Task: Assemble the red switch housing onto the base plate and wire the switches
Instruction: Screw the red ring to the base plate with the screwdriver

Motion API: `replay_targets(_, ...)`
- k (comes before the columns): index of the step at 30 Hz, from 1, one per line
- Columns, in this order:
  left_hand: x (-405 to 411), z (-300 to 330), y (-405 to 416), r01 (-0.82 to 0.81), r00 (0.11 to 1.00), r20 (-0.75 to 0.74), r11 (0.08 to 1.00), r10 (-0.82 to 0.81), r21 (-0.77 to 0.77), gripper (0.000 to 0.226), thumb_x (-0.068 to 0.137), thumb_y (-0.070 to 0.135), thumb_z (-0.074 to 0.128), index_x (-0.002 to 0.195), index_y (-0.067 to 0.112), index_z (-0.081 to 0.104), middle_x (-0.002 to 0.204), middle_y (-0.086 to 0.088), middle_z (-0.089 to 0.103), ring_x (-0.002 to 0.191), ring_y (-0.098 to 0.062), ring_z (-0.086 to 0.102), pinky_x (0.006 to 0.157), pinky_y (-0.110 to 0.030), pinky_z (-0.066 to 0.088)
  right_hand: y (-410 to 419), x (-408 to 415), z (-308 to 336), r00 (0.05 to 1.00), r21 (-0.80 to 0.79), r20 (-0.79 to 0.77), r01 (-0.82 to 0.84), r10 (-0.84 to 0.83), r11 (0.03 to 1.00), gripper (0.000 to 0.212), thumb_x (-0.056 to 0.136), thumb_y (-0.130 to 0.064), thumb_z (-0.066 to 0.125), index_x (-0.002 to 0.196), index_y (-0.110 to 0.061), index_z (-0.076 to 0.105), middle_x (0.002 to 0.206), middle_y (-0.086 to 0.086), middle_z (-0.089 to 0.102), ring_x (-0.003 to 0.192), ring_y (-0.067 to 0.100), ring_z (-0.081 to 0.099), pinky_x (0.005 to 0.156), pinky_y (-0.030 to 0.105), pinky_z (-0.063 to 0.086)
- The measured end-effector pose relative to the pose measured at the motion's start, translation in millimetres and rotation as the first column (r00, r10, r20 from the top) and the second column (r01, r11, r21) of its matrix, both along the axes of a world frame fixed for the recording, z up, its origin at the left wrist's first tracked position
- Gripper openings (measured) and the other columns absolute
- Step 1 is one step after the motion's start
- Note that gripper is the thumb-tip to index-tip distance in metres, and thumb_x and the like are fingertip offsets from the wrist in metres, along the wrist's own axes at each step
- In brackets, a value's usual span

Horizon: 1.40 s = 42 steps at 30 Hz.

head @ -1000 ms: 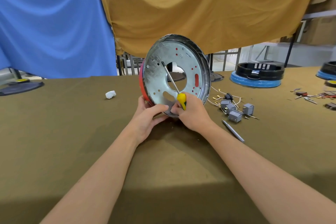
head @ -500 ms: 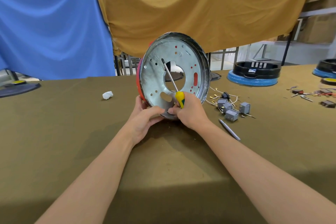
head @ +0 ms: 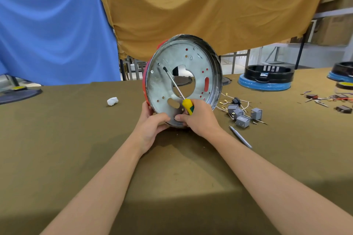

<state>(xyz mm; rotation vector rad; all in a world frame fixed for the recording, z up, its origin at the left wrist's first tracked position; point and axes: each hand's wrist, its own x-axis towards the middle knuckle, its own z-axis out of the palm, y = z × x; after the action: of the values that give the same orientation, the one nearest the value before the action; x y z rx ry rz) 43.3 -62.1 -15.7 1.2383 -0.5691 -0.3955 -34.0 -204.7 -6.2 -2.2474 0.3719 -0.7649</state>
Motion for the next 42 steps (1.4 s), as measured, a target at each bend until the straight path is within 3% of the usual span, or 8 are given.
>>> replay_targets(3,0,1,-2,-0.057,0.998,-0.013,0.998,0.057,-0.005,0.054,0.089,-0.007,0.055,0.135,0.019,0.043,0.128,-0.008,0.063,0.109,-0.025,0.067,0.086,-0.041,0.059,3,1,-1,1.000,-0.038,0.006,-0.013,0.014,0.999,0.019,0.082,-0.023,0.079,0.086,-0.016,0.062,0.075,-0.004,0.065,0.075,0.018,0.063,0.076,0.039,0.054)
replay_targets(9,3,-3,-4,-0.146,0.989,-0.007,0.989,0.146,0.009,0.058,0.091,-0.005,0.052,0.142,0.020,0.038,0.123,-0.001,0.063,0.096,-0.016,0.071,0.069,-0.032,0.061,6,3,-1,0.999,-0.031,0.000,-0.036,0.036,0.999,0.018,0.083,-0.021,0.078,0.082,-0.021,0.060,0.074,-0.007,0.063,0.074,0.014,0.060,0.074,0.034,0.051)
replay_targets(14,1,-6,-7,-0.213,0.967,0.162,0.974,0.199,0.076,0.062,0.091,0.000,0.059,0.142,0.025,0.035,0.128,0.002,0.062,0.118,-0.020,0.062,0.100,-0.044,0.051,7,4,-2,0.999,-0.024,-0.019,-0.035,0.035,0.999,0.018,0.084,-0.024,0.078,0.083,-0.022,0.060,0.075,-0.005,0.063,0.074,0.014,0.060,0.067,0.029,0.047)
replay_targets(21,-1,-5,-7,-0.240,0.959,0.177,0.967,0.223,0.084,0.062,0.085,-0.001,0.060,0.138,0.024,0.039,0.126,-0.001,0.063,0.117,-0.022,0.062,0.105,-0.049,0.047,9,7,-5,0.999,-0.043,-0.032,0.012,-0.013,0.999,0.017,0.083,-0.023,0.077,0.083,-0.018,0.061,0.074,-0.002,0.063,0.074,0.018,0.061,0.072,0.039,0.053)
replay_targets(24,-4,-5,-5,-0.204,0.964,0.187,0.977,0.191,0.054,0.069,0.082,-0.002,0.069,0.139,0.022,0.039,0.127,-0.003,0.065,0.115,-0.020,0.064,0.101,-0.044,0.051,7,7,-5,1.000,-0.020,-0.026,-0.009,0.009,1.000,0.018,0.083,-0.024,0.078,0.084,-0.020,0.061,0.076,-0.004,0.063,0.075,0.015,0.061,0.071,0.035,0.052)
replay_targets(27,-6,-6,-4,-0.178,0.959,0.233,0.982,0.161,0.055,0.084,0.075,-0.011,0.077,0.141,0.020,0.036,0.125,-0.003,0.066,0.108,-0.011,0.067,0.083,-0.024,0.057,7,5,-3,0.999,-0.023,-0.024,-0.028,0.028,0.999,0.020,0.083,-0.026,0.078,0.082,-0.023,0.058,0.077,-0.004,0.063,0.075,0.015,0.060,0.067,0.029,0.049)
replay_targets(33,-3,-6,-6,-0.223,0.944,0.265,0.972,0.197,0.074,0.082,0.074,-0.019,0.069,0.141,0.014,0.036,0.125,-0.008,0.065,0.112,-0.018,0.066,0.097,-0.041,0.055,7,7,-5,1.000,-0.026,-0.027,0.010,-0.011,1.000,0.019,0.083,-0.025,0.078,0.082,-0.021,0.059,0.074,-0.005,0.061,0.073,0.014,0.059,0.063,0.027,0.045)
replay_targets(42,-1,-9,-6,-0.308,0.933,0.234,0.945,0.275,0.115,0.075,0.071,0.009,0.074,0.135,0.023,0.038,0.121,0.005,0.062,0.110,-0.008,0.062,0.086,-0.024,0.051,6,5,-1,0.999,0.011,-0.050,0.005,-0.005,1.000,0.025,0.081,-0.028,0.081,0.079,-0.022,0.057,0.076,-0.001,0.062,0.075,0.018,0.059,0.060,0.026,0.040)
